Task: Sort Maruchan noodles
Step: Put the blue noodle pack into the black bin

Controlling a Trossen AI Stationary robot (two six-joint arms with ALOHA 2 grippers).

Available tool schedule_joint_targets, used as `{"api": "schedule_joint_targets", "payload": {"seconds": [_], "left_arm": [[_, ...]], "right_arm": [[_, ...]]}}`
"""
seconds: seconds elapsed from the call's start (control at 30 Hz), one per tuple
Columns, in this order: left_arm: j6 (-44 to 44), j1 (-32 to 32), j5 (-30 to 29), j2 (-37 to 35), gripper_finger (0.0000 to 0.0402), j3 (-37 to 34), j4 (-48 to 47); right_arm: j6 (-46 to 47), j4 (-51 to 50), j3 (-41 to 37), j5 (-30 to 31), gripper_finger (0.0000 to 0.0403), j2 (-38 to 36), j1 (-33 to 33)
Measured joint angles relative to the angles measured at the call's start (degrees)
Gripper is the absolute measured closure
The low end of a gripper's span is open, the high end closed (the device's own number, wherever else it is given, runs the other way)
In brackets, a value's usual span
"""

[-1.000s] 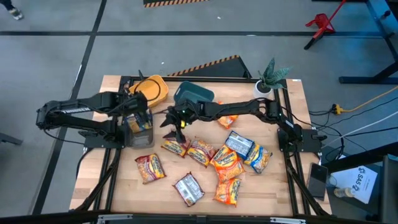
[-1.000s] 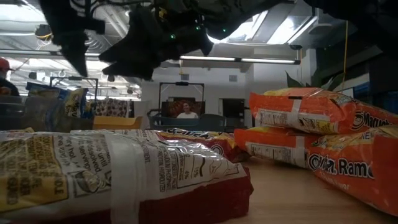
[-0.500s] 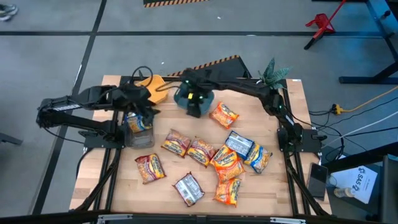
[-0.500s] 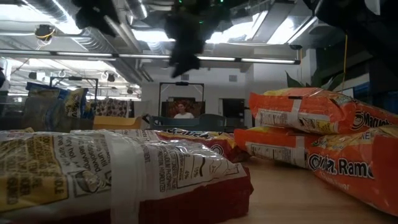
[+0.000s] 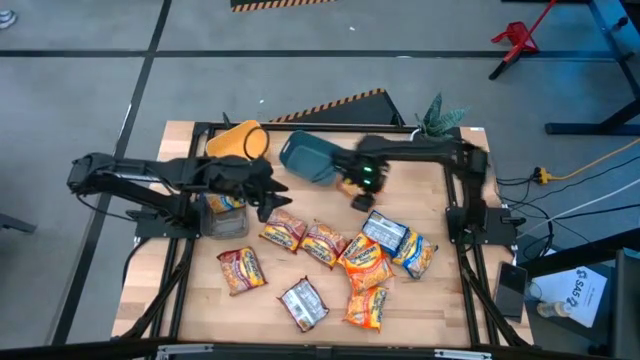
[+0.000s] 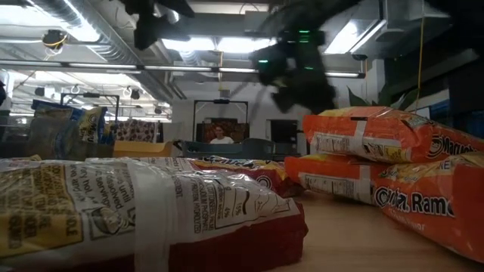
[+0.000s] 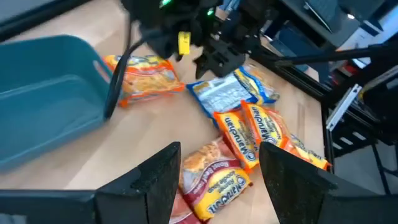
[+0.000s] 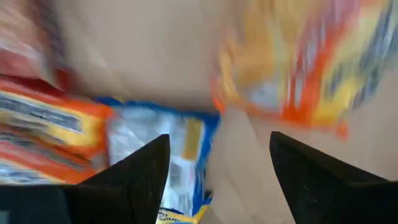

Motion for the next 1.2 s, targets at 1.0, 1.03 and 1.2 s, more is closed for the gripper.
{"api": "schedule_joint_targets", "payload": {"seconds": [1.0, 1.03, 1.2], "left_arm": [[-11.0, 4.1, 18.5, 33.0, 0.0190, -0.2, 41.2], [-12.2, 4.5, 18.7, 34.1, 0.0190, -0.2, 43.2], [-15.1, 5.6, 19.7, 39.4, 0.0190, 1.9, 48.9]], "right_arm": [[28.3, 43.9, -52.2, -9.2, 0.0143, -41.0, 5.8], [30.0, 44.0, -52.2, -8.4, 0.0143, -42.6, 6.2], [44.3, 44.1, -52.2, 2.4, 0.0143, -49.0, 14.6]]}}
